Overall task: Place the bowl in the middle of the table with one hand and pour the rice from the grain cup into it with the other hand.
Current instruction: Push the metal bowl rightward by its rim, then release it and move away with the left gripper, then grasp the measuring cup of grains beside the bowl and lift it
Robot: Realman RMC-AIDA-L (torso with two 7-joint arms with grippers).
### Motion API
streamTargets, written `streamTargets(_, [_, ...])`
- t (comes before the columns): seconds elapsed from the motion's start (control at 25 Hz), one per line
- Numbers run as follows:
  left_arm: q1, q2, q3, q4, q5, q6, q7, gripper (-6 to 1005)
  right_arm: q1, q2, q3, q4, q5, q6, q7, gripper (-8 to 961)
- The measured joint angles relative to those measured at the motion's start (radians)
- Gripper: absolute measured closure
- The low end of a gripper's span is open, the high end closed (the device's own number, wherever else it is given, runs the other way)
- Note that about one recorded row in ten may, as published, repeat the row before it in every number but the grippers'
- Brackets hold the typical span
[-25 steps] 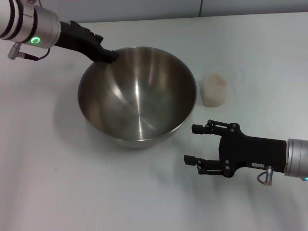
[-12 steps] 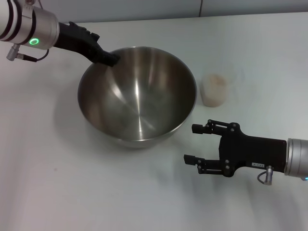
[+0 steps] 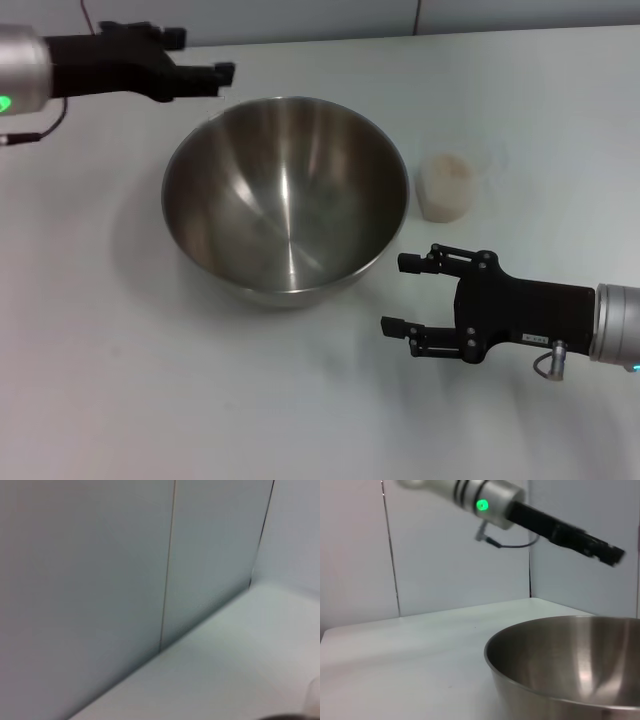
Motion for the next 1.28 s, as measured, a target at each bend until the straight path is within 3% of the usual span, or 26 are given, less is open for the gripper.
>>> streamTargets(0.24, [0.171,0.002,-0.094,-0.054,-0.28,0.147,0.244,161,0.002,0.0,0.0,0.0,0.0,0.0,0.0,181])
streamTargets(0.36, [0.228,0.004,-0.162,-0.133,-0.341,0.24,0.369,161,0.003,0.0,0.0,-0.002,0.0,0.0,-0.001,181])
streamTargets(0.44, [0.228,0.004,-0.162,-0.133,-0.341,0.24,0.369,161,0.004,0.0,0.0,-0.003,0.0,0.0,-0.001,181])
streamTargets(0.48, [0.293,0.018,-0.291,-0.285,-0.384,0.402,0.557,161,0.004,0.0,0.0,-0.003,0.0,0.0,-0.001,181])
streamTargets(0.56, [0.317,0.026,-0.328,-0.351,-0.385,0.45,0.63,162,0.005,0.0,0.0,-0.003,0.0,0.0,-0.001,181])
streamTargets(0.76, [0.374,0.034,-0.354,-0.468,-0.387,0.521,0.806,162,0.006,0.0,0.0,-0.002,0.0,0.0,-0.002,181])
streamTargets(0.88, [0.441,0.021,-0.366,-0.522,-0.388,0.56,0.928,162,0.004,0.0,0.0,-0.001,0.0,0.0,-0.002,181])
streamTargets(1.08, [0.516,0.02,-0.373,-0.566,-0.386,0.59,1.034,163,0.0,0.0,0.0,0.0,0.001,0.0,-0.002,181])
streamTargets(1.28, [0.518,0.017,-0.367,-0.589,-0.379,0.602,1.098,164,-0.002,0.0,0.0,0.0,0.002,0.0,-0.002,181])
